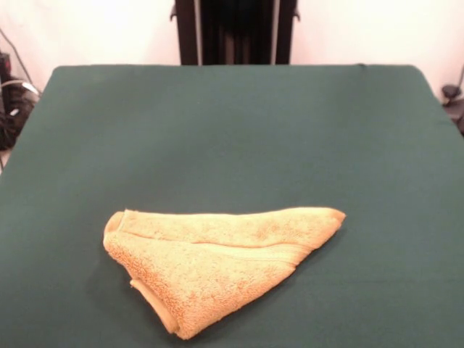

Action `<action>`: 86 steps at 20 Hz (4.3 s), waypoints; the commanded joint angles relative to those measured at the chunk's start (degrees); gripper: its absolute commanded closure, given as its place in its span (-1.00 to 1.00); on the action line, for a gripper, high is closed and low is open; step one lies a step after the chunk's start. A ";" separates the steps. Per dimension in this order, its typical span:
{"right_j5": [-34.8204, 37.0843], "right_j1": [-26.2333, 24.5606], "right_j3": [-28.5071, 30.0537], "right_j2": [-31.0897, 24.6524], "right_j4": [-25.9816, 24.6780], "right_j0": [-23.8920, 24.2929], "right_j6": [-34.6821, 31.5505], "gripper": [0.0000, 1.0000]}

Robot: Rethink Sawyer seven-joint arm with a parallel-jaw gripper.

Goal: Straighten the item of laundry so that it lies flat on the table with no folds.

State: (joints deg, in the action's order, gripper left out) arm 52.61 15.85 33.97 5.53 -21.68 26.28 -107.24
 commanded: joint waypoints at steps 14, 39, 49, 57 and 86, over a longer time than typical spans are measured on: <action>20.32 -0.27 -1.58 -12.78 8.61 5.96 19.42 -1.00; 35.13 -10.28 -18.62 -4.81 -1.14 -6.52 6.90 -1.00; 25.02 -9.57 -10.50 -3.59 -0.64 -8.09 2.32 -1.00; 21.17 -12.70 -9.91 -3.07 -0.60 -8.84 -1.16 -1.00; 27.51 -27.41 -30.35 -6.20 -0.60 -13.63 -10.32 -1.00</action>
State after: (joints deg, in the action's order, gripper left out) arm 70.17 -8.32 5.72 3.69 -22.05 16.57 -106.64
